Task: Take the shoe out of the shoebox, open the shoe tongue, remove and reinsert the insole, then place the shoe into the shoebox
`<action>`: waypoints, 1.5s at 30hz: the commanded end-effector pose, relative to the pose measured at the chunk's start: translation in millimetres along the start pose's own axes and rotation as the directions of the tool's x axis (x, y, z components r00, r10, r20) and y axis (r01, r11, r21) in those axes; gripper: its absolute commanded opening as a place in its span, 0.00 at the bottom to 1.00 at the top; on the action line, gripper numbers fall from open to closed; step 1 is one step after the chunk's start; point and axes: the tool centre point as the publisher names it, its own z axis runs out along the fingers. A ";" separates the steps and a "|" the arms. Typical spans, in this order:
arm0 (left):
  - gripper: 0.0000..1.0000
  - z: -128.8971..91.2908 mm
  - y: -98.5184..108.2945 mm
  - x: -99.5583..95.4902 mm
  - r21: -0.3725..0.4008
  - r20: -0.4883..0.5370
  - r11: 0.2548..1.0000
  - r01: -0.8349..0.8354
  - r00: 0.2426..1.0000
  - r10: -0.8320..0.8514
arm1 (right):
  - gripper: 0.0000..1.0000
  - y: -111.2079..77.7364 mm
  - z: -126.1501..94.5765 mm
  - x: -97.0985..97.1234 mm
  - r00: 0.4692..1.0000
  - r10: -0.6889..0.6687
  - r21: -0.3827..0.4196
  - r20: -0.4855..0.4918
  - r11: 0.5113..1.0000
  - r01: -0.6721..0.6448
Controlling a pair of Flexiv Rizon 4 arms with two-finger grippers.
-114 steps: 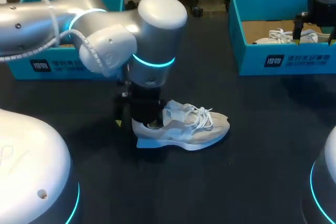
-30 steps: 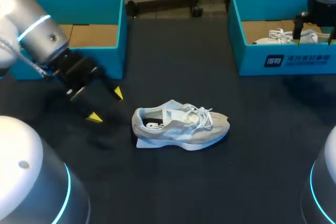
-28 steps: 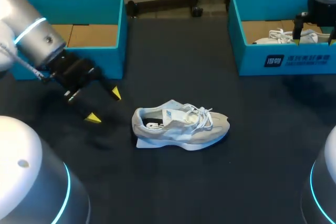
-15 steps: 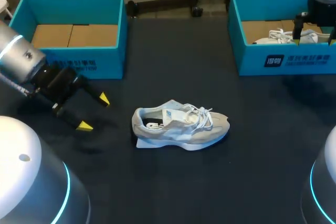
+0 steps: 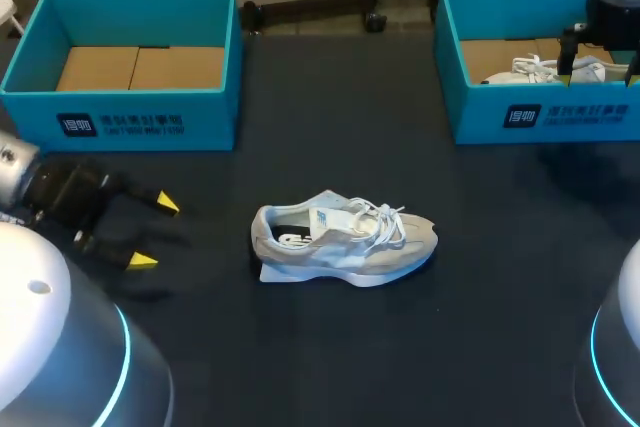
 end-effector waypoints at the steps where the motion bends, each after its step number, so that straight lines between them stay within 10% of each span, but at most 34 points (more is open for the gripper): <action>1: 1.00 -4.0 11.3 12.5 0.087 0.172 0.993 -0.074 0.983 0.058 | 1.00 -0.1 0.3 0.1 1.000 0.001 0.000 0.000 1.000 -0.001; 23: 1.00 -1.9 13.1 13.4 0.145 0.162 0.988 -0.054 0.986 0.030 | 1.00 -0.1 0.3 0.1 1.000 0.001 0.000 0.000 1.000 -0.001; 45: 1.00 49.2 0.7 -21.0 0.146 0.256 0.978 0.152 0.949 -0.185 | 1.00 -0.1 0.3 0.1 1.000 0.001 0.000 0.000 1.000 -0.001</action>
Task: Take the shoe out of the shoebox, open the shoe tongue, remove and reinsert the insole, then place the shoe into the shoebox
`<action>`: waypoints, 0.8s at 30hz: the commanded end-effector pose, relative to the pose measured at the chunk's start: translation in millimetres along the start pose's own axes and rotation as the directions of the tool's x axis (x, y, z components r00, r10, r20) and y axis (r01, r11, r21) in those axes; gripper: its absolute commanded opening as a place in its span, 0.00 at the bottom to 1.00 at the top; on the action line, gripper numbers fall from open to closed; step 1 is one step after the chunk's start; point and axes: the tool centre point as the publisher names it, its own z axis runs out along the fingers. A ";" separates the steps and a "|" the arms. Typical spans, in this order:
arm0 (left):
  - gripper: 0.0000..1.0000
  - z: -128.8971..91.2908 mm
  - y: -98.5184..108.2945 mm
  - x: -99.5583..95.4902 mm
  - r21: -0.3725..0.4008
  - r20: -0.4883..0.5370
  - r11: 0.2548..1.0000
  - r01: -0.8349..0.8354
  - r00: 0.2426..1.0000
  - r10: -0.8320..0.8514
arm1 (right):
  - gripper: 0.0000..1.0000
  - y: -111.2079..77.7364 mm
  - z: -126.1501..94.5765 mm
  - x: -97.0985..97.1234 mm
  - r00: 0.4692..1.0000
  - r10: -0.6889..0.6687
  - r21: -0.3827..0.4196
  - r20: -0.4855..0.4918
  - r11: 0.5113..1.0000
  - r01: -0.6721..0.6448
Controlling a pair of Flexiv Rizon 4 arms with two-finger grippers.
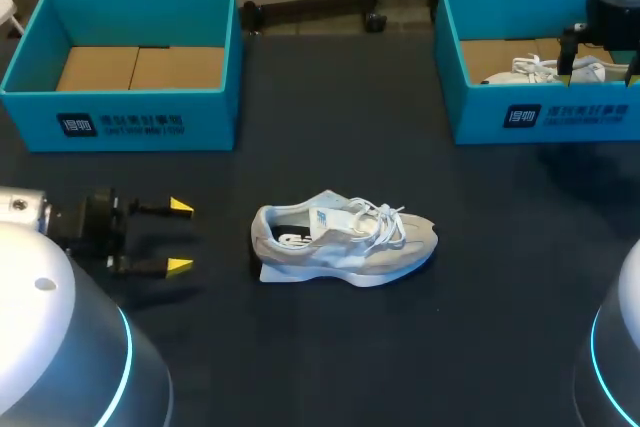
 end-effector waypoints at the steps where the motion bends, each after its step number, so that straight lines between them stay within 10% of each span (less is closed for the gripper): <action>1: 1.00 14.2 4.6 -6.0 -0.015 0.012 0.999 0.029 1.000 -0.028 | 1.00 -0.1 0.2 0.1 1.000 0.001 0.000 0.000 1.000 -0.001; 24: 1.00 65.5 6.8 -10.1 -0.009 -0.117 0.999 0.052 0.992 -0.052 | 1.00 -0.1 0.2 0.1 1.000 0.001 0.000 0.000 1.000 -0.001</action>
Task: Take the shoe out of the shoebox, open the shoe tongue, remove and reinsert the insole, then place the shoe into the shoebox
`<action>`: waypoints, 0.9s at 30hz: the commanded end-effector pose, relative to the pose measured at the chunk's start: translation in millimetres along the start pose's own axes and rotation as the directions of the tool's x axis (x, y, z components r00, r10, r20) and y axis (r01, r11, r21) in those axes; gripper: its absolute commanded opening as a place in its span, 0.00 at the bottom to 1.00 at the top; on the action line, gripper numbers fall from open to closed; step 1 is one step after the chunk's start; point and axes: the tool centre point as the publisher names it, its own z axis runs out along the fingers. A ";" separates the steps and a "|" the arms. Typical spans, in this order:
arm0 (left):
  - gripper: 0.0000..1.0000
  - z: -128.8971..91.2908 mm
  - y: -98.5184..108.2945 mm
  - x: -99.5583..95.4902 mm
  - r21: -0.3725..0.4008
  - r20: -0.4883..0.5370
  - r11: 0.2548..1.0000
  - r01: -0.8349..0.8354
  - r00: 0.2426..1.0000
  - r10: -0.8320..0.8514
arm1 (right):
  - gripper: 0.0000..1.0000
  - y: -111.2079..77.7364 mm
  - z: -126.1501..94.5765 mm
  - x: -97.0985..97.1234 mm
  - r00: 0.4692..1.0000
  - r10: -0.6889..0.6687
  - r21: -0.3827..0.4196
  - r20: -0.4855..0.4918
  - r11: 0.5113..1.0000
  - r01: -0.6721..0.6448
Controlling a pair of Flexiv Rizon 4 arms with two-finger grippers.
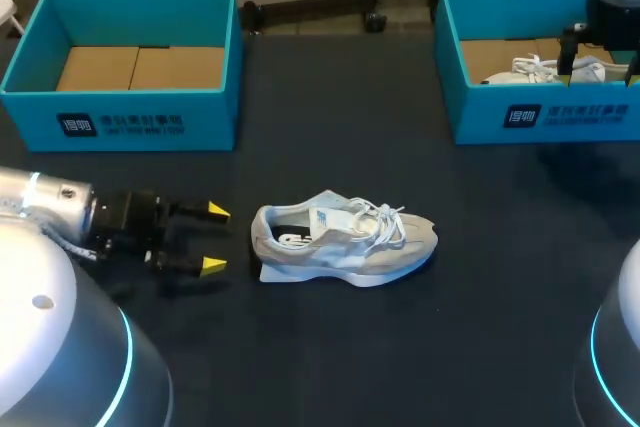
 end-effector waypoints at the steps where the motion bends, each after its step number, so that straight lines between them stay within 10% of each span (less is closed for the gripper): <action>1: 1.00 12.1 1.5 -8.6 0.013 -0.015 1.000 0.003 1.000 -0.003 | 1.00 -0.1 0.2 0.1 1.000 0.001 0.000 0.000 1.000 -0.001; 27: 1.00 57.0 -12.7 6.0 0.013 -0.041 0.999 0.039 0.998 -0.038 | 1.00 -0.1 0.2 0.1 1.000 0.001 0.000 0.000 1.000 -0.001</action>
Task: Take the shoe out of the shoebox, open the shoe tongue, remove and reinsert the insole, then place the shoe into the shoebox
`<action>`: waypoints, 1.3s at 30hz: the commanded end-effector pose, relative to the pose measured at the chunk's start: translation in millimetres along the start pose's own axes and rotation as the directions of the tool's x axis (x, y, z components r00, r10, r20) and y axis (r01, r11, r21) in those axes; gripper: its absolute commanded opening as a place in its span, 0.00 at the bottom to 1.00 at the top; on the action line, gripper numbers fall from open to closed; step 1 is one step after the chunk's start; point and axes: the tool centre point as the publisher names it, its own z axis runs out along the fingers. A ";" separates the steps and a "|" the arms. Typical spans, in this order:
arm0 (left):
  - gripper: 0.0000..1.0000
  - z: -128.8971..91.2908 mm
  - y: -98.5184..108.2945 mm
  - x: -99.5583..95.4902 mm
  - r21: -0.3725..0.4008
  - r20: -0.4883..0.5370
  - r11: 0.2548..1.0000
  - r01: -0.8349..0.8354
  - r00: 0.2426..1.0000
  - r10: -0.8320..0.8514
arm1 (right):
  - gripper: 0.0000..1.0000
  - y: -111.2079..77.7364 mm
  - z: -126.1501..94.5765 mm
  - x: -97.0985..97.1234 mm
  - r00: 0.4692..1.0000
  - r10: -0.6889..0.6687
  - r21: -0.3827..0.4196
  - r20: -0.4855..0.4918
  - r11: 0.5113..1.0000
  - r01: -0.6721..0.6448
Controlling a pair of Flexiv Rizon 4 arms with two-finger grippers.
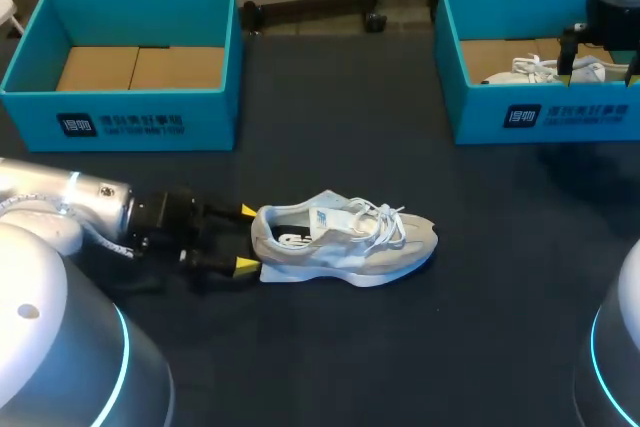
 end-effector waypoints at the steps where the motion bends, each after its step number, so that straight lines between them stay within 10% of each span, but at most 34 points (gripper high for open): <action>1: 1.00 9.8 -3.2 3.0 -0.009 -0.001 1.000 -0.002 1.000 0.002 | 1.00 -0.1 0.2 0.1 1.000 0.001 0.000 0.000 1.000 -0.001; 31: 1.00 49.7 -1.3 3.3 -0.015 -0.022 1.000 -0.009 1.000 0.009 | 1.00 -0.1 0.2 0.1 1.000 0.001 0.000 0.000 1.000 -0.001; 32: 0.66 50.5 -0.9 2.8 -0.014 -0.021 1.000 -0.007 1.000 0.007 | 1.00 -0.1 0.2 0.1 1.000 0.001 0.000 0.000 1.000 -0.001; 34: 0.42 50.8 -0.5 2.2 -0.016 -0.021 1.000 -0.007 1.000 0.007 | 1.00 -0.1 0.2 0.1 1.000 0.001 0.000 0.000 1.000 -0.001; 35: 0.06 51.0 -0.4 1.3 -0.018 -0.021 1.000 -0.011 1.000 0.011 | 1.00 -0.1 0.2 0.1 1.000 0.001 0.000 0.000 1.000 -0.001; 39: 0.00 48.7 -3.0 -0.2 -0.019 -0.018 1.000 -0.017 1.000 0.016 | 1.00 -0.1 0.2 0.1 1.000 0.001 0.000 0.000 1.000 -0.001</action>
